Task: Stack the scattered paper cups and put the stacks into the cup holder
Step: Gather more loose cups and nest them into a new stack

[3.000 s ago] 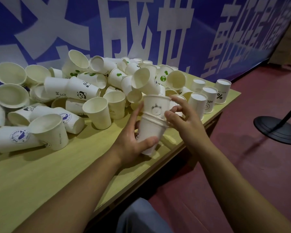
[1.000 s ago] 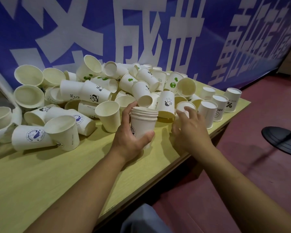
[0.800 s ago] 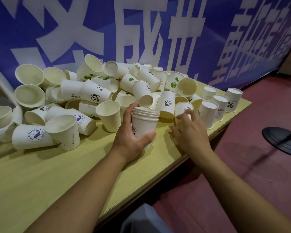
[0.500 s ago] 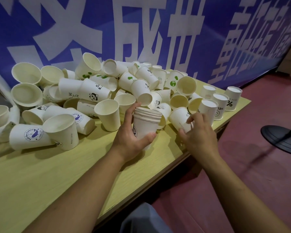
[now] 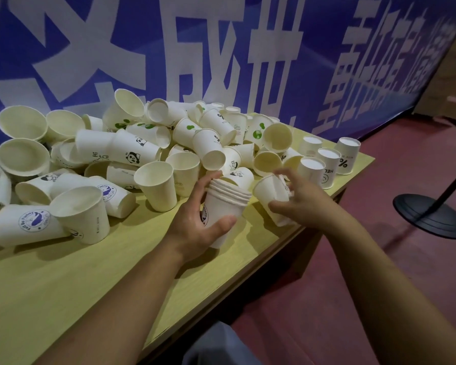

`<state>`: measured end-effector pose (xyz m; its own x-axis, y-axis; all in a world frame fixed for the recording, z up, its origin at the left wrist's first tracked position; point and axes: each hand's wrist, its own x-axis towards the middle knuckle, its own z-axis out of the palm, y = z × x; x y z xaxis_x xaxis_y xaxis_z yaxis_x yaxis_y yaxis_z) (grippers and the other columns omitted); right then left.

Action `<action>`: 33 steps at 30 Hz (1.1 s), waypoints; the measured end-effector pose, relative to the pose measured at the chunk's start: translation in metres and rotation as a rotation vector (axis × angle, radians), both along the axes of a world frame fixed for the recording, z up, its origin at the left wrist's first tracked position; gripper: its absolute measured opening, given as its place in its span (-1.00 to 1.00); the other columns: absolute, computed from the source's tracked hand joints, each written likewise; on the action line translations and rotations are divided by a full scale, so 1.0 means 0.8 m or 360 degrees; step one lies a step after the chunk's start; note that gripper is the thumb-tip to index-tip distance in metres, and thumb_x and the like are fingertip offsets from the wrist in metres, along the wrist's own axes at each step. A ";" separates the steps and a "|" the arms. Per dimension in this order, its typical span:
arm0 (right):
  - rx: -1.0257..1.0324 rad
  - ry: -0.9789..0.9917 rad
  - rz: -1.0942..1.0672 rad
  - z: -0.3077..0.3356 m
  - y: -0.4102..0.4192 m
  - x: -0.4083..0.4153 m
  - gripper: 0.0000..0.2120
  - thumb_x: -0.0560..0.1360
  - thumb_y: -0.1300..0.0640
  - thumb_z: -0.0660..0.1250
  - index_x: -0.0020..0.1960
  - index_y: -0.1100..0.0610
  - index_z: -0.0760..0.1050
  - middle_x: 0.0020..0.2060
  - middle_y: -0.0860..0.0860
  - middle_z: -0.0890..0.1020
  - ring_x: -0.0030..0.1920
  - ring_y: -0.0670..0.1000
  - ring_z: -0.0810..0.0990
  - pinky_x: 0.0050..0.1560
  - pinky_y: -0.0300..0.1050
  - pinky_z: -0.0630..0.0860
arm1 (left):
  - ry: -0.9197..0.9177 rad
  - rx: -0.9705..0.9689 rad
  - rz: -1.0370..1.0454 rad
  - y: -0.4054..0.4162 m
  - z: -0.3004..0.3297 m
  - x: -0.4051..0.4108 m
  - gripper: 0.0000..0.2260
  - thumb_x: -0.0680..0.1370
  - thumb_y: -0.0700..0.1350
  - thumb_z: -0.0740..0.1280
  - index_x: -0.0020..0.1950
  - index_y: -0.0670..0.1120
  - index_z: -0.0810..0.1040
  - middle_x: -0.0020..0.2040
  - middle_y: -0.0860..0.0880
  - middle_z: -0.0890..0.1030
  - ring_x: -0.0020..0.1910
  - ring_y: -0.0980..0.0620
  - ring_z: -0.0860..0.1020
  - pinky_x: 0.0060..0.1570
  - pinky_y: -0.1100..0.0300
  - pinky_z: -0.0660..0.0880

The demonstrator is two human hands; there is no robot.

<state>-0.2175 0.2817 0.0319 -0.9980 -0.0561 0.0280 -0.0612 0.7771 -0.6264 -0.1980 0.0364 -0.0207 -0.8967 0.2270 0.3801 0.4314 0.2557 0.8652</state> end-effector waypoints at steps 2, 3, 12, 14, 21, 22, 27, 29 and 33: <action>-0.0189 0.0147 -0.0076 -0.001 0.004 0.005 -0.29 0.44 0.02 0.50 0.48 -0.20 0.23 0.25 0.03 0.47 0.15 0.11 0.56 -0.05 0.04 0.64 | -0.0007 -0.0033 -0.0026 0.000 0.000 0.001 -0.31 0.32 0.27 0.43 0.41 0.44 0.26 0.20 0.32 0.53 0.12 0.19 0.59 0.07 0.07 0.63; -0.0298 0.0238 -0.0102 0.000 0.002 0.008 -0.30 0.45 0.02 0.50 0.47 -0.21 0.22 0.28 0.04 0.47 0.18 0.10 0.55 -0.09 -0.03 0.62 | -0.0010 -0.0049 -0.0036 0.000 0.000 0.001 -0.32 0.33 0.27 0.43 0.41 0.45 0.26 0.20 0.30 0.54 0.12 0.19 0.59 0.06 0.03 0.64; -0.0973 0.0687 0.0030 -0.003 -0.049 0.017 -0.33 0.51 0.05 0.47 0.48 -0.26 0.21 0.32 -0.08 0.41 0.13 -0.08 0.56 -0.14 -0.23 0.63 | 0.0025 -0.0031 -0.0004 -0.002 0.004 0.002 -0.28 0.33 0.27 0.42 0.43 0.50 0.21 0.29 0.18 0.54 0.17 0.19 0.59 0.13 0.04 0.61; -0.1089 0.0726 -0.0003 -0.002 -0.052 0.014 -0.32 0.50 0.04 0.48 0.48 -0.25 0.22 0.33 -0.03 0.43 0.15 -0.02 0.59 -0.04 -0.08 0.67 | 0.0018 -0.0067 -0.0025 -0.003 0.004 0.002 -0.28 0.33 0.26 0.43 0.42 0.53 0.20 0.28 0.26 0.54 0.19 0.21 0.58 0.17 0.02 0.60; -0.1108 0.0537 0.0212 -0.008 -0.075 0.017 -0.42 0.54 0.04 0.43 0.46 -0.25 0.28 0.30 -0.06 0.49 0.14 -0.07 0.61 -0.01 -0.10 0.66 | -0.0003 -0.0074 -0.0041 0.000 0.000 -0.002 -0.11 0.34 0.28 0.44 0.56 0.41 0.04 0.29 0.24 0.54 0.19 0.20 0.60 0.15 0.03 0.61; -0.1116 0.0536 0.0225 -0.014 -0.080 0.019 -0.48 0.57 0.06 0.39 0.46 -0.23 0.32 0.28 -0.10 0.53 0.13 -0.10 0.61 0.02 -0.14 0.64 | 0.0004 -0.0018 -0.0022 0.000 0.000 -0.002 -0.07 0.35 0.26 0.44 0.60 0.34 -0.01 0.35 0.23 0.50 0.22 0.22 0.58 0.15 0.13 0.59; -0.0942 0.0582 0.0273 -0.030 -0.081 0.021 -0.57 0.61 0.24 0.29 0.34 -0.20 0.50 0.20 -0.12 0.61 0.09 -0.13 0.57 0.06 -0.24 0.54 | 0.0083 0.0180 0.0111 -0.005 0.001 -0.005 -0.10 0.37 0.18 0.42 0.57 0.31 -0.04 0.42 0.38 0.32 0.30 0.38 0.46 0.13 0.47 0.43; -0.0774 0.0634 0.0292 -0.027 -0.072 0.016 -0.45 0.53 0.38 0.25 0.27 -0.21 0.53 0.17 -0.12 0.59 0.08 -0.13 0.54 -0.01 -0.28 0.51 | 0.0099 0.0165 0.0114 -0.007 -0.001 -0.008 -0.13 0.35 0.18 0.43 0.56 0.31 0.03 0.36 0.40 0.40 0.28 0.31 0.50 0.14 0.41 0.47; -0.0126 0.0784 0.0222 -0.018 -0.043 -0.009 -0.30 0.40 0.51 0.21 0.33 -0.12 0.54 0.29 -0.06 0.54 0.30 -0.03 0.48 0.23 -0.18 0.45 | 0.0130 0.0224 0.0155 -0.007 -0.001 -0.009 -0.23 0.31 0.20 0.46 0.44 0.39 0.17 0.19 0.25 0.57 0.08 0.10 0.61 -0.01 0.18 0.58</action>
